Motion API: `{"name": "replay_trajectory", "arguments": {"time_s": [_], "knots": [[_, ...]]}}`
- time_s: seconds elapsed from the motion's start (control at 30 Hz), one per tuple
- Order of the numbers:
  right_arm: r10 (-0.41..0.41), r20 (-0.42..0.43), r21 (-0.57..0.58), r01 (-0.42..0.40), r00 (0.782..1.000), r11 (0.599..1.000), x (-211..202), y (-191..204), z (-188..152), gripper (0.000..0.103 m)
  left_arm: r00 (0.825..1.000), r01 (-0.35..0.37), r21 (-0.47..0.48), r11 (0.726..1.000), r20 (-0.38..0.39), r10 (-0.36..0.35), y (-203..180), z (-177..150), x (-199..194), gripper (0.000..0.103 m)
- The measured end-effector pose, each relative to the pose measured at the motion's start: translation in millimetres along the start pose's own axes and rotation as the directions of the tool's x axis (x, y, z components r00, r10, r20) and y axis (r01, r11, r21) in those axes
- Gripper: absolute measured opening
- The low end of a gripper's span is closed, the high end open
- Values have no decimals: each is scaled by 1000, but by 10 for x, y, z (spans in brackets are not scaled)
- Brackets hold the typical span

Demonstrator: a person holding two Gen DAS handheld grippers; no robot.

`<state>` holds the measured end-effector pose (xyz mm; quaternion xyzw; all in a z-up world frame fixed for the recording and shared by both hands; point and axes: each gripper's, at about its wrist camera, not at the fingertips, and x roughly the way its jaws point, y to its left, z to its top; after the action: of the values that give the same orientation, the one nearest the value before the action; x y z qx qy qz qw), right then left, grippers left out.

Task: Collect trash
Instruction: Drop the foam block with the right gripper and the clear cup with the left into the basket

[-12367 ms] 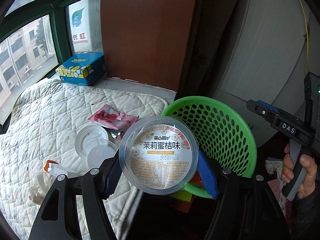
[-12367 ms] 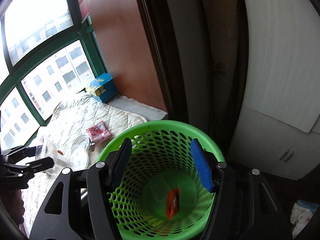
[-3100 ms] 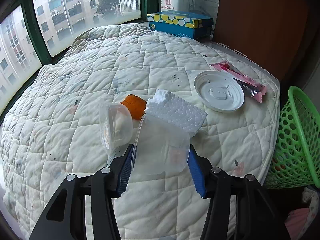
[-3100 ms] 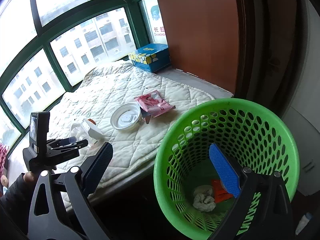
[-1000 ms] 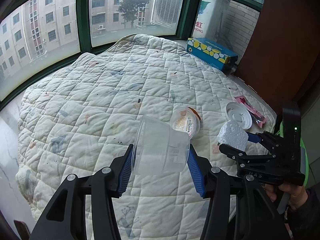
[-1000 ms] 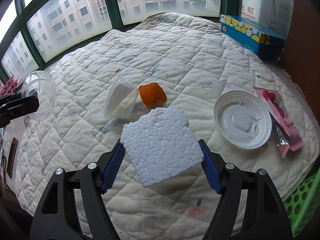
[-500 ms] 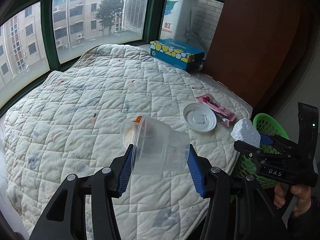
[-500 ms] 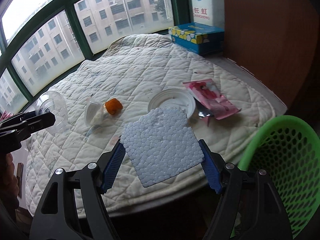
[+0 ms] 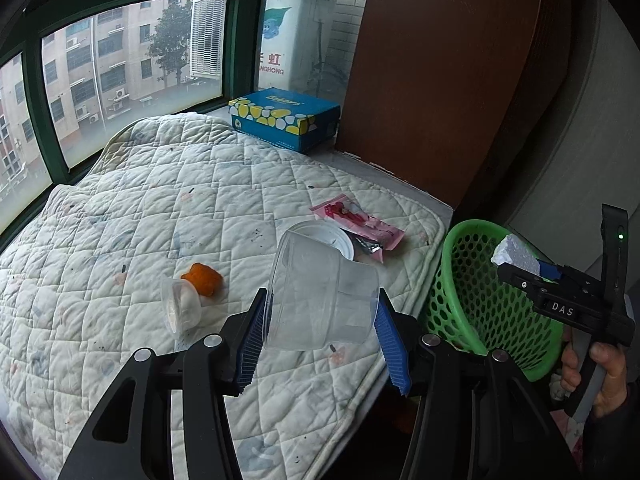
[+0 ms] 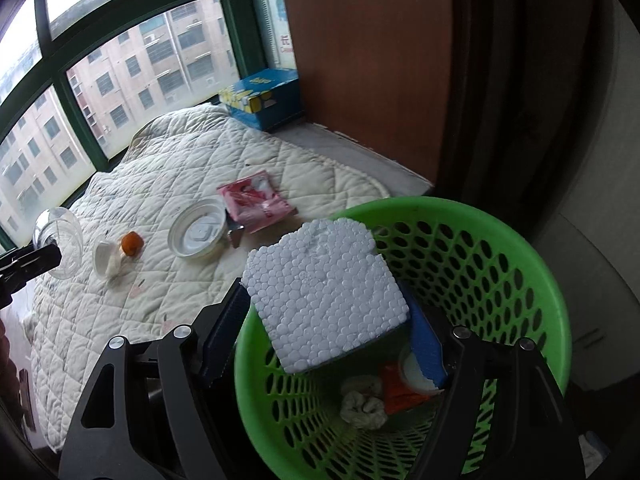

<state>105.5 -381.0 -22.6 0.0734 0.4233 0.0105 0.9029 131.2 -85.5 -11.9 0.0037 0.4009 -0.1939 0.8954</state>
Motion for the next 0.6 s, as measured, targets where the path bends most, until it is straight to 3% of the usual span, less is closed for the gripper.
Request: {"name": "replay_trajectory", "arguments": {"time_s": [0.13,0.6], "knots": [[-25,16,48,24,1000,999,-60,-226,-21,84,1000,17,23,1000,1,-17,-146,33,12,50],[-66,59,84,61,996,995,-374,-563,-101,85,994,105,118,987,-42,-100,-834,139,212,50]]}}
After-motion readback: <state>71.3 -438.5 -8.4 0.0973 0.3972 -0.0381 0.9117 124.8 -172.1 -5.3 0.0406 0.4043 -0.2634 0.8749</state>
